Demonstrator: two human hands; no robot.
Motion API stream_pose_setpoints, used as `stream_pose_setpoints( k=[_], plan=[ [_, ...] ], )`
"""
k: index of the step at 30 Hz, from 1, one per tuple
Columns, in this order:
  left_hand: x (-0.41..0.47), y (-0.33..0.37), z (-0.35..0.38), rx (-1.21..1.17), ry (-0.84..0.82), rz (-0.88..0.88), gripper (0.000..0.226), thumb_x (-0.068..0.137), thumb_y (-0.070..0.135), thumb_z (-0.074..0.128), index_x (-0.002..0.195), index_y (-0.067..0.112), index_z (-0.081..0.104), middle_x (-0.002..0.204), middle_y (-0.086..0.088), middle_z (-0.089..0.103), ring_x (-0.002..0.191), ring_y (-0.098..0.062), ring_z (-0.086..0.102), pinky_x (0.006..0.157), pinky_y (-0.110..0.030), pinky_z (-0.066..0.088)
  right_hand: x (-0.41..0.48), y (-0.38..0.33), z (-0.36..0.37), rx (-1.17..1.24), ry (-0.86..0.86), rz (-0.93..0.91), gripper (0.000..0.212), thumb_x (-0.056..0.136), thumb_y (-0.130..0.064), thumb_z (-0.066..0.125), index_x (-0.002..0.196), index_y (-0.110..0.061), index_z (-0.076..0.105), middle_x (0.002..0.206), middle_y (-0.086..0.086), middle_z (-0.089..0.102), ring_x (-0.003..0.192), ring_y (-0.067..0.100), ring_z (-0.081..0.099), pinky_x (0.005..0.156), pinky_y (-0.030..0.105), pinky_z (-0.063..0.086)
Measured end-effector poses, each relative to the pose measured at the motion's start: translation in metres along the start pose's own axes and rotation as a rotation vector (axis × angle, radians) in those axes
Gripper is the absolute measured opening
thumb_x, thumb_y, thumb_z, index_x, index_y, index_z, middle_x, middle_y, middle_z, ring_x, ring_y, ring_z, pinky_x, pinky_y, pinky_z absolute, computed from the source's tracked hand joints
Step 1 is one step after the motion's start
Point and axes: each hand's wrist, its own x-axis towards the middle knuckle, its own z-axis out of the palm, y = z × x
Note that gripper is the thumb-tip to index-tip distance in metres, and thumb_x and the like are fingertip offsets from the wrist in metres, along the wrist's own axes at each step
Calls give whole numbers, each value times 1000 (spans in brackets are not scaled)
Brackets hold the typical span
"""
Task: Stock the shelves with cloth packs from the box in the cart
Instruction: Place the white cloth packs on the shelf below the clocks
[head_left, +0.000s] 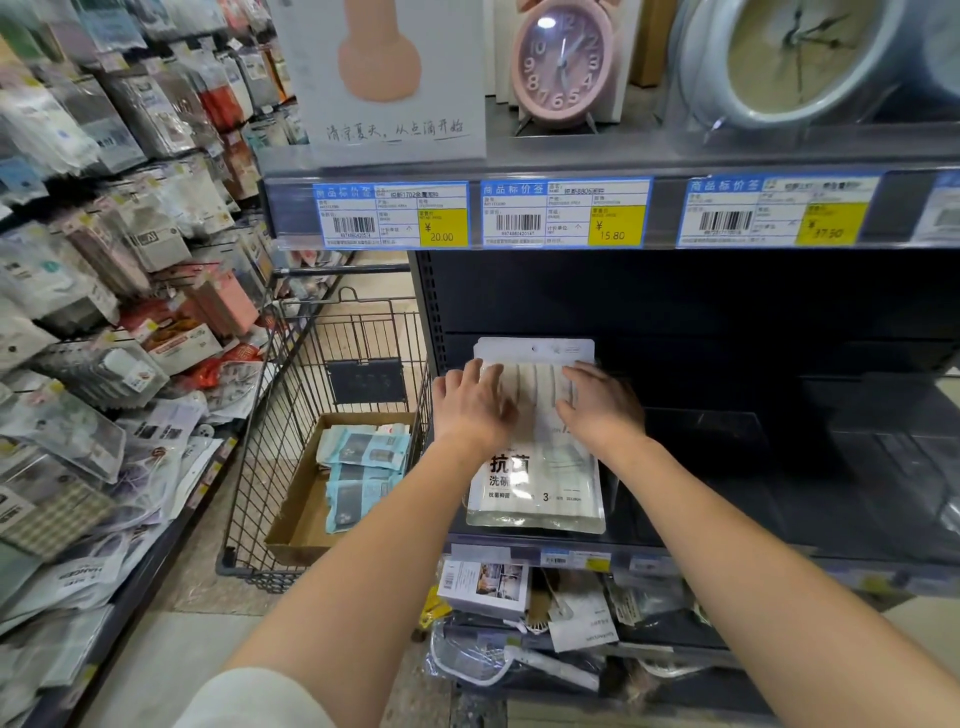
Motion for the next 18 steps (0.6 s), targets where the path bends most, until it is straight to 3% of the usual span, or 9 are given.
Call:
stream_pose_setpoints(
  k=[6, 11, 14, 18],
  plan=[
    [-17, -38, -22, -33, 64, -70, 59, 96, 47, 50, 151, 26, 43, 152, -5, 45, 137, -33, 42, 116, -45, 32, -2, -50, 1, 37, 10, -122, 48, 102, -26, 50, 150, -25, 46, 160, -8, 38, 143, 20, 42, 115, 35, 34],
    [-51, -114, -42, 9, 90, -209, 56, 96, 44, 51, 145, 18, 53, 143, -8, 55, 129, -33, 52, 108, -44, 40, 3, -135, 31, 84, -59, -335, 52, 100, -30, 51, 151, -25, 45, 160, -9, 39, 145, 18, 40, 117, 32, 31],
    [-82, -175, -49, 46, 86, -305, 49, 95, 41, 51, 138, 16, 57, 132, -7, 60, 122, -32, 56, 103, -43, 42, -7, -198, 60, 71, -101, -448, 51, 99, -30, 51, 149, -24, 47, 156, -4, 45, 139, 21, 46, 113, 36, 38],
    [-125, -270, -54, 68, 88, -444, 46, 95, 44, 49, 131, 17, 59, 127, -7, 62, 119, -31, 59, 100, -43, 46, -27, -285, 105, -26, -171, -598, 43, 97, -29, 54, 139, -18, 56, 135, 5, 61, 119, 30, 61, 96, 42, 53]
  ],
)
